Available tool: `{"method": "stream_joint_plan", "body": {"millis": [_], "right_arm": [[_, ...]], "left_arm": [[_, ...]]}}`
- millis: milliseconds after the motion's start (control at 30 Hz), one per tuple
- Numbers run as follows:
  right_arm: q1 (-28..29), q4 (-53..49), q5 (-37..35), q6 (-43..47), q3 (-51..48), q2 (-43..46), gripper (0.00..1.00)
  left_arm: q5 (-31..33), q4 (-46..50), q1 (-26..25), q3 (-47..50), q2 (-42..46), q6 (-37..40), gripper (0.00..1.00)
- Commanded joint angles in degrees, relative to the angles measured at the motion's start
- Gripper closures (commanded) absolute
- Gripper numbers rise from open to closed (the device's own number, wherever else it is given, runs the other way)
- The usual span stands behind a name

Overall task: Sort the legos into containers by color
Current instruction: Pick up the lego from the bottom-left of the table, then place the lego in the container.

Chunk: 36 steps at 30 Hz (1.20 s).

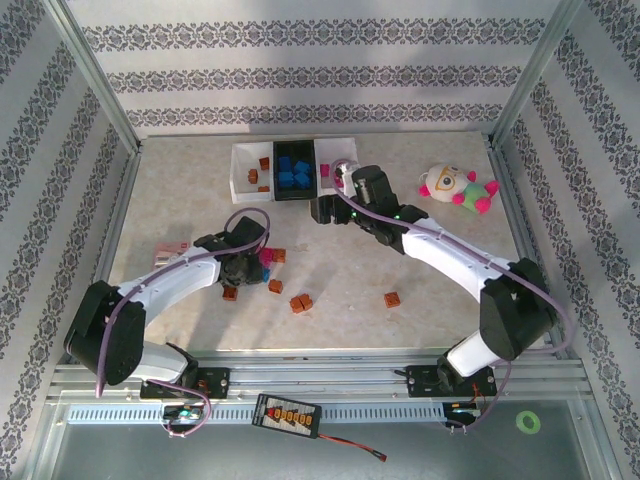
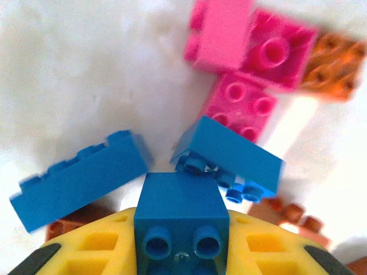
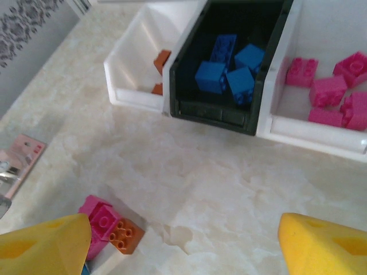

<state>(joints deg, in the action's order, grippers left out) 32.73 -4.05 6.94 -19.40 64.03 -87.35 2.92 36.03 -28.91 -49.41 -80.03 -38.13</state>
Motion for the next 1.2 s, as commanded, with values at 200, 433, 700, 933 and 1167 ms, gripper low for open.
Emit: {"method": "stream_joint_plan", "body": {"millis": [200,433,700,933,1167], "right_arm": [[-2.3,0.0,-2.2,-0.4,-2.8,5.1,0.15],[-3.4,-0.5,-3.0,-0.6,-5.4,7.3,0.15],[-5.1,-1.2,-3.5,-1.0,-7.6,9.5,0.14],[-6.1,-2.5,-3.7,-0.5,-8.9,11.2,0.14],[-7.8,-5.7,-3.8,0.1,-12.8,14.4,0.04]], "left_arm": [[4.4,-12.1,3.4,-21.3,-11.9,9.6,0.76],[5.6,-14.4,6.1,-43.5,-30.7,14.3,0.76],[5.2,-10.7,8.0,-66.1,-48.6,15.7,0.76],[1.8,-7.3,8.7,-75.4,-54.5,16.9,0.63],[-2.8,-11.1,8.5,-68.0,-46.8,19.8,0.15]]}}
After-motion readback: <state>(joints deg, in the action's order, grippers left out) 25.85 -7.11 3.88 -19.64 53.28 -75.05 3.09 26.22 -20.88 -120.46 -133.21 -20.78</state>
